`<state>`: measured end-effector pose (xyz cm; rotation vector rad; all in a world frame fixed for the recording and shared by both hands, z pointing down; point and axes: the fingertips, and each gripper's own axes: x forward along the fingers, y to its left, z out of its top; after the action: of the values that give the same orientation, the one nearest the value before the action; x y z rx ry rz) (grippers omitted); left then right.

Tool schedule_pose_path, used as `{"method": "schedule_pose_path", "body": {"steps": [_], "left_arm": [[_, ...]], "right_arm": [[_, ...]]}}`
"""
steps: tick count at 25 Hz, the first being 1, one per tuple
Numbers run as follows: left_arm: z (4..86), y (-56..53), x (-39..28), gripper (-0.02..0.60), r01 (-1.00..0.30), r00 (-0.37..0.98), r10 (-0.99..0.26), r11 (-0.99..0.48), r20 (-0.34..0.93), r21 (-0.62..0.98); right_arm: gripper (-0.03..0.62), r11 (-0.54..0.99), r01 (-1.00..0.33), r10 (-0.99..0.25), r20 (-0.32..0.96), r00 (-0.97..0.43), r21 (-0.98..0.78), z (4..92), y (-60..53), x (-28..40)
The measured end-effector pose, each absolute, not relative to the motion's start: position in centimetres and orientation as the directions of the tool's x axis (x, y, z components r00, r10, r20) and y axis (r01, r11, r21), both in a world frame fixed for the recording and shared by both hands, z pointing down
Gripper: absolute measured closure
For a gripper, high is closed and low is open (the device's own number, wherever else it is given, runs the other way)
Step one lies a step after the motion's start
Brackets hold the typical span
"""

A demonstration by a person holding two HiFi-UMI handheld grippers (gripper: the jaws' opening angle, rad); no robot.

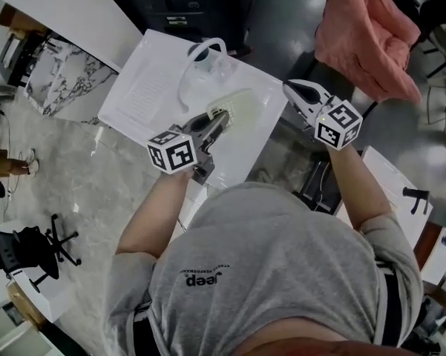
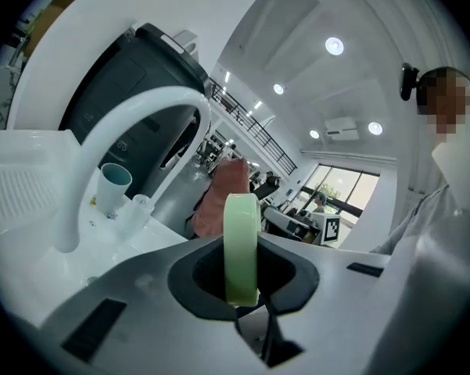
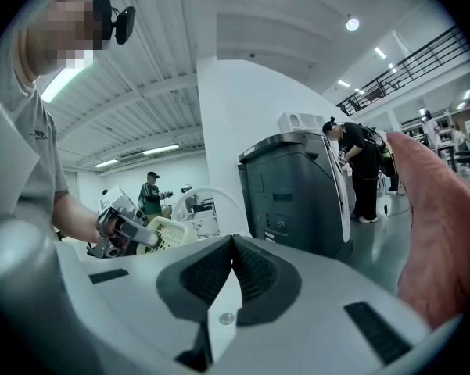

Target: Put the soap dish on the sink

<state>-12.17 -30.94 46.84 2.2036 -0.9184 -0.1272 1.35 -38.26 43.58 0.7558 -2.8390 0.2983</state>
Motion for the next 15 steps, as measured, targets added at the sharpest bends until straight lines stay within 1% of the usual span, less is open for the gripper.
{"method": "schedule_pose_path", "body": {"steps": [6,12,15], "left_arm": [[50.9,-34.6,-9.1,0.543,-0.585,0.754,-0.608,-0.448,0.25,0.676],[55.8,-37.6,-8.6,0.541,-0.588,0.706,-0.644,-0.301,0.294,0.751],[58.0,-38.5,-8.0,0.541,-0.56,0.694,-0.655,-0.23,0.299,0.796]], "right_arm": [[0.54,0.833,-0.529,-0.48,0.262,-0.837,-0.163,45.7,-38.5,3.0],[0.54,0.813,-0.549,-0.49,0.279,-0.826,-0.195,47.4,-38.5,5.2],[0.54,0.81,-0.551,-0.492,0.278,-0.825,-0.201,47.7,-38.7,6.0]]}}
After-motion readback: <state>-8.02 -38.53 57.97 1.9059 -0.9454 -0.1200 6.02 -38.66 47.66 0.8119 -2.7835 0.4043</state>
